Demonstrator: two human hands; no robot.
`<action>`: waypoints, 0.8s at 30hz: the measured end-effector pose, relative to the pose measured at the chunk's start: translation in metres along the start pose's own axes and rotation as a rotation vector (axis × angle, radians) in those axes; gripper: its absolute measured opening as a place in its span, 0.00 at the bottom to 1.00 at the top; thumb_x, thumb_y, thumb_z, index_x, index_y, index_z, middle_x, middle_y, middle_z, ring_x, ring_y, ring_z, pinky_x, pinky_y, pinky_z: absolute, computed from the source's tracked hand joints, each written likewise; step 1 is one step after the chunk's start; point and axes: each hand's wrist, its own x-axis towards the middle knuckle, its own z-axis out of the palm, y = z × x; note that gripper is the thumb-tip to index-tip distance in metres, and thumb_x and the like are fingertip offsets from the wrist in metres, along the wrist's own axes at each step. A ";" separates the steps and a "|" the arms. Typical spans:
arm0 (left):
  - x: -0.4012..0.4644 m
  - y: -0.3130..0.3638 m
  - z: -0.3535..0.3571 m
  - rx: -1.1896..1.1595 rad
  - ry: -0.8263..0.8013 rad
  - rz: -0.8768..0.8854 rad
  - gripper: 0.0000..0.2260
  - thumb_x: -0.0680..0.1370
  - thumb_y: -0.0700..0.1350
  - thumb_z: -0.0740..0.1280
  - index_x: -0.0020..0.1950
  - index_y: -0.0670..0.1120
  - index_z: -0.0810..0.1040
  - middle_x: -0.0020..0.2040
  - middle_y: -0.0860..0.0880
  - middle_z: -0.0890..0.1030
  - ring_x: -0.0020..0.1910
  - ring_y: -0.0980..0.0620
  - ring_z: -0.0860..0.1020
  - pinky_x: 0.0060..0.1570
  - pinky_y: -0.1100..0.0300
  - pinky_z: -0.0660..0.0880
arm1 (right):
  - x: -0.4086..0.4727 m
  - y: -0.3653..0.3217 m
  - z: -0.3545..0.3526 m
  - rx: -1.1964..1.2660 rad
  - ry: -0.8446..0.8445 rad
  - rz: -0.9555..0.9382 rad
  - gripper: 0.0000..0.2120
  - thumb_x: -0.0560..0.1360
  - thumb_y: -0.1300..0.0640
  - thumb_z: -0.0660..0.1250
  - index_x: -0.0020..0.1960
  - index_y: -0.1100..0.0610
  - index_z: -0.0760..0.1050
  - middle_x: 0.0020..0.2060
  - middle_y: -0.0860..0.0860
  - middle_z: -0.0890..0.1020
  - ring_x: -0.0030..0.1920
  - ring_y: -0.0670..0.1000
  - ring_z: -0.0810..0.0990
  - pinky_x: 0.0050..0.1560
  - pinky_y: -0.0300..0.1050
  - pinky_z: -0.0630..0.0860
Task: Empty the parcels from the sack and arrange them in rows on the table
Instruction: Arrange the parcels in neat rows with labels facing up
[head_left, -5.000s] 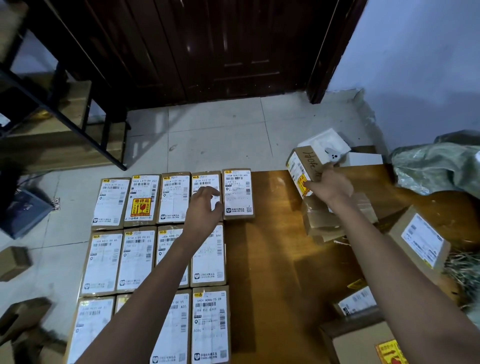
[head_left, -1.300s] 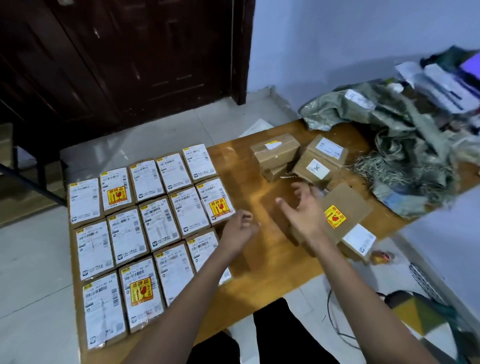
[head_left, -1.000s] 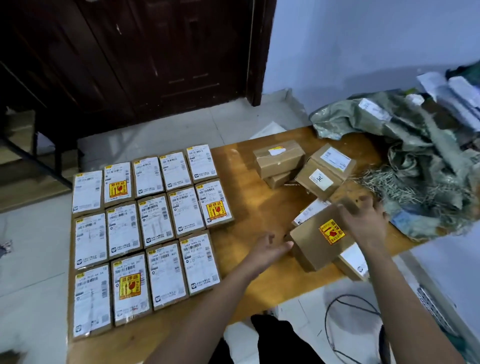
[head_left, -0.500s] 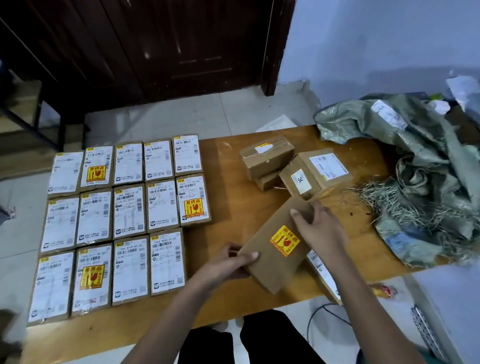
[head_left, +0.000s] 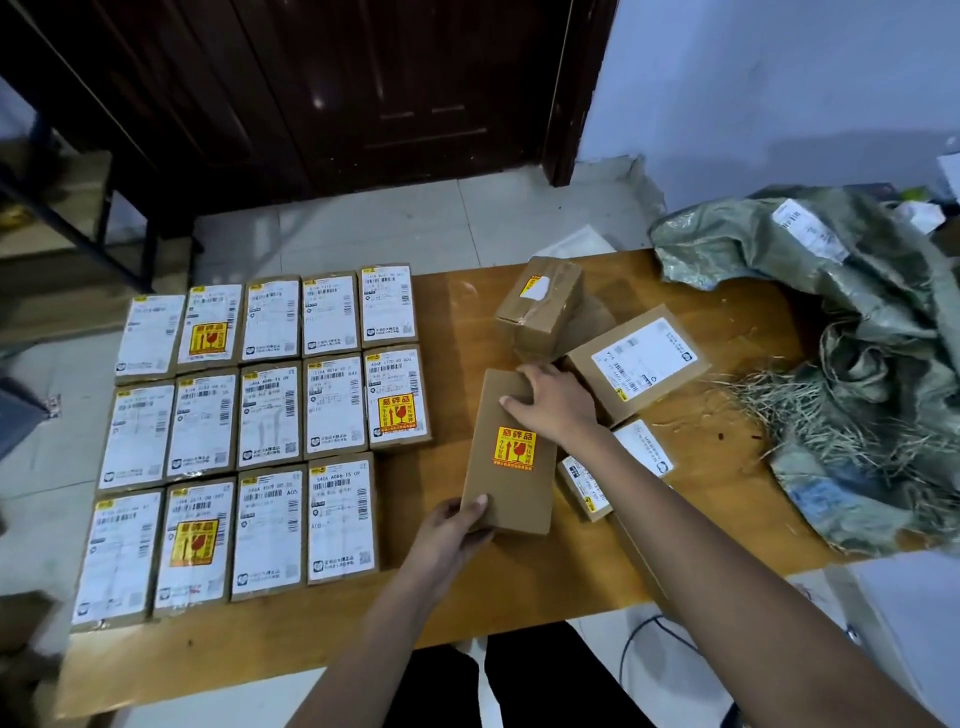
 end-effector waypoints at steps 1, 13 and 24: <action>0.004 -0.001 0.004 0.013 0.014 0.005 0.22 0.76 0.45 0.69 0.66 0.39 0.67 0.63 0.41 0.74 0.59 0.45 0.76 0.61 0.50 0.75 | 0.004 0.003 0.002 0.006 0.002 0.000 0.28 0.74 0.37 0.62 0.70 0.50 0.67 0.66 0.53 0.74 0.62 0.58 0.73 0.56 0.52 0.75; 0.022 0.001 0.019 0.295 0.211 0.127 0.24 0.77 0.47 0.69 0.69 0.41 0.67 0.64 0.42 0.74 0.61 0.43 0.77 0.57 0.51 0.78 | -0.004 0.015 0.009 -0.131 0.161 -0.031 0.28 0.76 0.42 0.64 0.70 0.56 0.67 0.66 0.57 0.71 0.66 0.59 0.70 0.60 0.52 0.74; 0.018 0.004 0.024 0.853 0.348 0.345 0.22 0.78 0.50 0.67 0.68 0.42 0.68 0.65 0.44 0.71 0.64 0.44 0.72 0.63 0.49 0.72 | -0.082 0.073 -0.008 0.121 0.473 0.081 0.17 0.74 0.49 0.67 0.61 0.54 0.75 0.56 0.53 0.77 0.59 0.56 0.73 0.47 0.48 0.75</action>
